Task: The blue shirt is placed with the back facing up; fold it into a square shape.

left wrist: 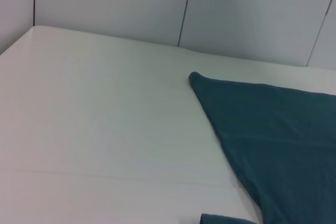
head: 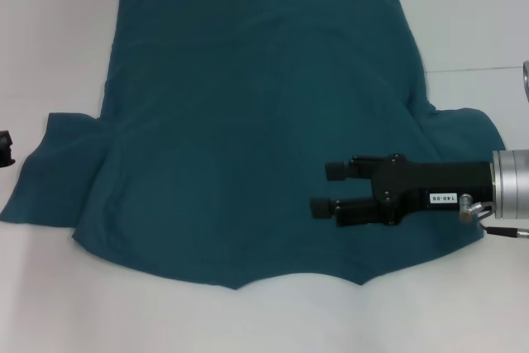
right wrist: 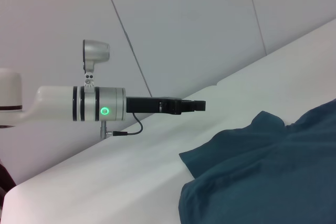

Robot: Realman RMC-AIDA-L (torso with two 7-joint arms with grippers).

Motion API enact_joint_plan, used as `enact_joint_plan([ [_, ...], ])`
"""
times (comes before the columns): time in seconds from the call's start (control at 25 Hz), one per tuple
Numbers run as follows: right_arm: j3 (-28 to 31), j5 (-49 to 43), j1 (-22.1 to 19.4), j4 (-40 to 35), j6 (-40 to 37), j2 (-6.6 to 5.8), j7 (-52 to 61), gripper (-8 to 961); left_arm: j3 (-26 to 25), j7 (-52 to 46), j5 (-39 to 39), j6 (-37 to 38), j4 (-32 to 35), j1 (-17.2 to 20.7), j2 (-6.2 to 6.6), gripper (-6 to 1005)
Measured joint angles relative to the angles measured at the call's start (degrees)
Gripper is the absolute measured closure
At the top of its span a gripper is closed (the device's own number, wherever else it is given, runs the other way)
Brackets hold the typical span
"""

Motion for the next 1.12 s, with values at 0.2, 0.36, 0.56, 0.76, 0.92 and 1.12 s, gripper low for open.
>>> enact_joint_plan([
  [0.2, 0.0, 0.0, 0.01, 0.0, 0.0, 0.0, 0.06, 54, 0.3, -0.01, 0.0, 0.0, 0.4, -0.37, 0.02, 946],
  [0.36, 0.0, 0.0, 0.01, 0.0, 0.05, 0.0, 0.06, 54, 0.4, -0.01, 0.0, 0.01, 0.45, -0.5, 0.02, 943],
  [0.56, -0.31, 0.0, 0.01, 0.0, 1.08, 0.0, 0.06, 54, 0.5, -0.01, -0.04, 0.17, 0.12, -0.01, -0.26, 940],
  [0.76, -0.44, 0.0, 0.07, 0.57, 1.53, 0.0, -0.2, 53, 0.15, -0.03, -0.42, 0.16, 0.05, 0.55, -0.94, 937],
  [0.92, -0.44, 0.0, 0.1, 0.6, 1.56, 0.0, -0.15, 53, -0.02, -0.82, -0.5, 0.07, -0.37, 0.58, -1.08, 858],
  [1.12, -0.52, 0.0, 0.1, 0.71, 1.59, 0.0, -0.1, 53, 0.44, -3.15, -0.17, -1.2, -0.71, 0.19, -1.11, 702],
])
